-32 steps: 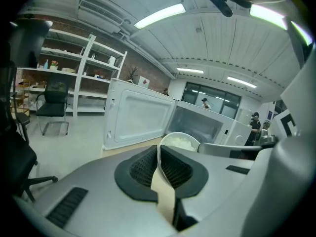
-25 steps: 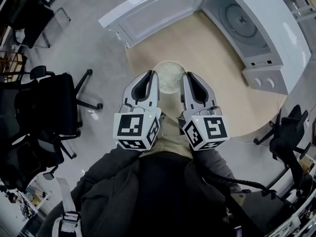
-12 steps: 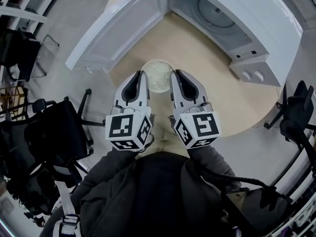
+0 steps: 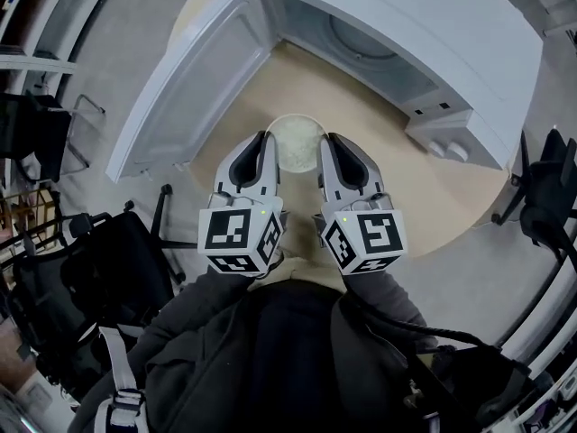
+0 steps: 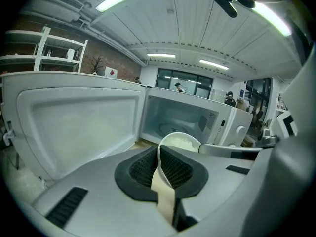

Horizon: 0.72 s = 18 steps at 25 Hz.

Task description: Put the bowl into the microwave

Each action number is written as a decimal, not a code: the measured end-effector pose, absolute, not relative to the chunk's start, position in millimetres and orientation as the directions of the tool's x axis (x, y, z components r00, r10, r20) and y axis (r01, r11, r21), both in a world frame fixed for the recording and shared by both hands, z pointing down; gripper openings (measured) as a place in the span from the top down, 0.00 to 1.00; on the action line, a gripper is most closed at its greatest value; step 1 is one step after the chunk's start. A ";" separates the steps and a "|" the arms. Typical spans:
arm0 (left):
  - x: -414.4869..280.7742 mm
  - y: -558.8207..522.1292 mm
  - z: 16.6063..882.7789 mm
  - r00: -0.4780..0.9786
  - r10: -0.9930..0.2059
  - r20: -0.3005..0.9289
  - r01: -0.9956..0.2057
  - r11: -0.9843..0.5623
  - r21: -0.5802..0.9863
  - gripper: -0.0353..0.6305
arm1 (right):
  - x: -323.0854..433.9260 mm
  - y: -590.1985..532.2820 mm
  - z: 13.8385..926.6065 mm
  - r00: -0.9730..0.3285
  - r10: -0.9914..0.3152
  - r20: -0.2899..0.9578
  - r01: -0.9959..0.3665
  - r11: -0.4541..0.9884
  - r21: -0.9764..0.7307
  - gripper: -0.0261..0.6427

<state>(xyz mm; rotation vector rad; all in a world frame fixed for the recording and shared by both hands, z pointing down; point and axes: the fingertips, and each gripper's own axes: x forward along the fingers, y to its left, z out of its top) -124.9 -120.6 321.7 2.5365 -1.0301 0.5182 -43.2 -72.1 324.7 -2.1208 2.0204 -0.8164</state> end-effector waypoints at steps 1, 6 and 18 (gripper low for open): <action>-119.6 -121.9 320.1 0.672 -0.582 0.458 -0.711 -0.680 0.179 0.90 | -37.8 -73.5 323.4 -0.018 -0.953 0.303 -0.895 -0.120 -0.430 0.91; -97.6 -131.4 306.4 0.696 -0.560 0.449 -0.679 -0.717 0.159 0.90 | -18.7 -78.5 311.1 0.030 -0.958 0.285 -0.886 -0.157 -0.437 0.91; -44.8 -170.7 325.6 0.800 -0.394 0.452 -0.528 -0.820 0.220 0.90 | 19.9 -100.9 327.7 0.241 -0.909 0.339 -0.837 -0.372 -0.401 0.91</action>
